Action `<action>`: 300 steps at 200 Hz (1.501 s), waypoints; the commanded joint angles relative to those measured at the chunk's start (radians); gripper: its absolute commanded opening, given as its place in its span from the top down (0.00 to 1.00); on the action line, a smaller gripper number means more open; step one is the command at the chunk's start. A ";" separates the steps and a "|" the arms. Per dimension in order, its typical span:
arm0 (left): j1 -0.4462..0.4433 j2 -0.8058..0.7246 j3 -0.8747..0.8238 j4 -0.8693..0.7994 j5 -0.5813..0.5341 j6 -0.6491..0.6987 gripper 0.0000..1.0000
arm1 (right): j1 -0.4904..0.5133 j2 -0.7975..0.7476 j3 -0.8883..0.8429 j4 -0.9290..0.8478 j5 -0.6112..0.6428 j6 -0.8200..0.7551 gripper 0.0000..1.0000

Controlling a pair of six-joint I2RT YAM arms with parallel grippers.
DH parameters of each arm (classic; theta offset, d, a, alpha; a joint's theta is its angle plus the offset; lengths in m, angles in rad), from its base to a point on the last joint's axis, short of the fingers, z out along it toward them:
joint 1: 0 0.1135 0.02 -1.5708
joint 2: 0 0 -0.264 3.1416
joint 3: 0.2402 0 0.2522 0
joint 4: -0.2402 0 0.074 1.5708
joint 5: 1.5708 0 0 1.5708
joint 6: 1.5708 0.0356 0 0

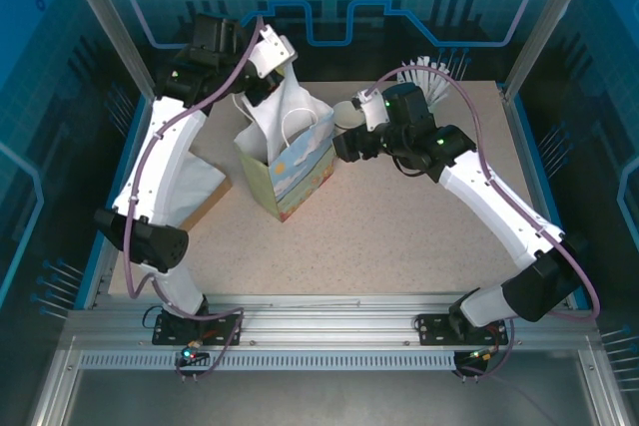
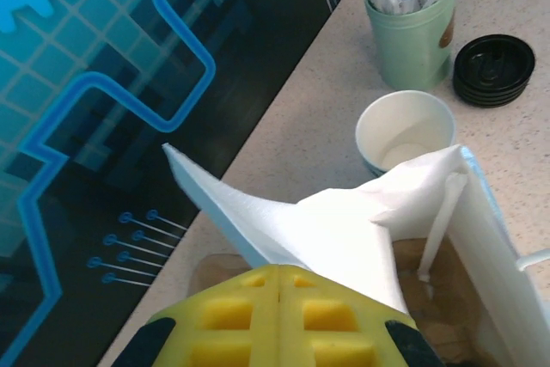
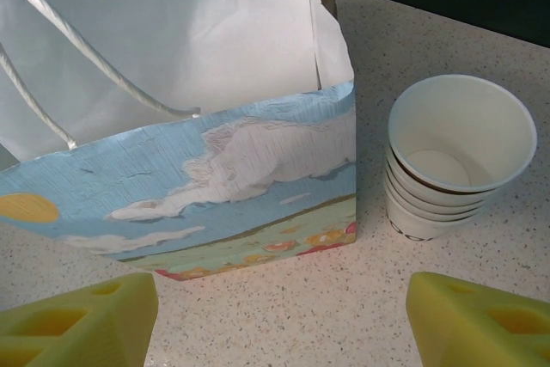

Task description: Pack the takeout coffee

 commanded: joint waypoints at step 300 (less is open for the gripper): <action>0.260 -0.608 -1.582 1.127 -0.749 -1.039 0.01 | -0.363 -0.223 -0.568 0.399 0.746 0.007 0.00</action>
